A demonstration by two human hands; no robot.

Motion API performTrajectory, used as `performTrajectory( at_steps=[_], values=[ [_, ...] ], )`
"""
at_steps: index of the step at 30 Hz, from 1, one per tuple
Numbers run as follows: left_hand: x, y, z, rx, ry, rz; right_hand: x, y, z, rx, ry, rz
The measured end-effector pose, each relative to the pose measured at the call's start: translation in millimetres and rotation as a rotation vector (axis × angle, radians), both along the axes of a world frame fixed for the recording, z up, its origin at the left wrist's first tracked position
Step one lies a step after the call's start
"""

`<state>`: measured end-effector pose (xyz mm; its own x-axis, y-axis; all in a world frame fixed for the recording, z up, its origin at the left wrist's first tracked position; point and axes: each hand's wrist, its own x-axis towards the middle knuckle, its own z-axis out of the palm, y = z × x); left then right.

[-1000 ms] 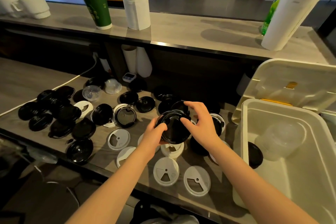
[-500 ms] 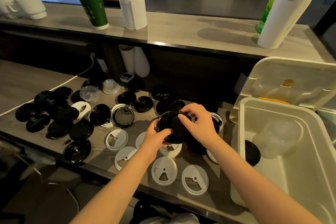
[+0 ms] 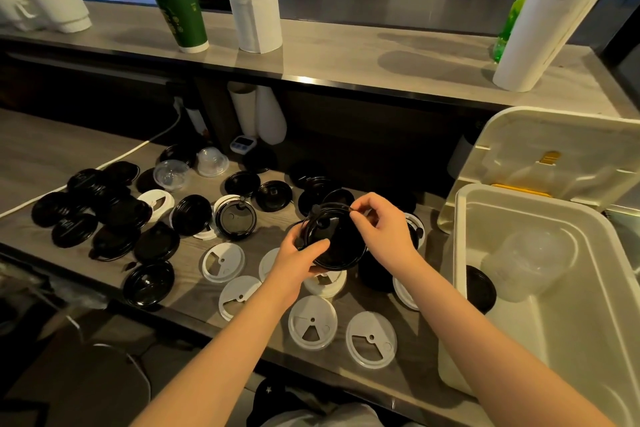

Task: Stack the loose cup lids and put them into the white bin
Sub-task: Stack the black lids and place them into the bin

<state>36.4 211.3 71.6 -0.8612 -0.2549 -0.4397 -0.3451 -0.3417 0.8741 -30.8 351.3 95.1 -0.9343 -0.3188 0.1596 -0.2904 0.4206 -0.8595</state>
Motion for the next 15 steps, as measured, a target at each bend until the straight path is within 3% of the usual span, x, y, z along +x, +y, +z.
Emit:
performTrajectory(
  at_steps=[3, 7, 11, 15],
  values=[
    [0.3, -1.5, 0.2, -0.028, 0.003, -0.007, -1.7, -1.5, -1.9, 0.075, 0.079, -0.026],
    [-0.3, -1.4, 1.0, -0.059, 0.005, -0.028, -3.5, -0.3, -1.0, 0.065, 0.012, 0.001],
    [-0.9, -3.7, 1.1, -0.132, 0.019, -0.059, -3.5, -1.2, -6.8, 0.128, 0.114, -0.013],
    [-0.4, -9.8, 1.9, -0.131, 0.029, -0.06, -6.1, 5.3, -12.5, 0.112, -0.114, 0.148]
  ],
)
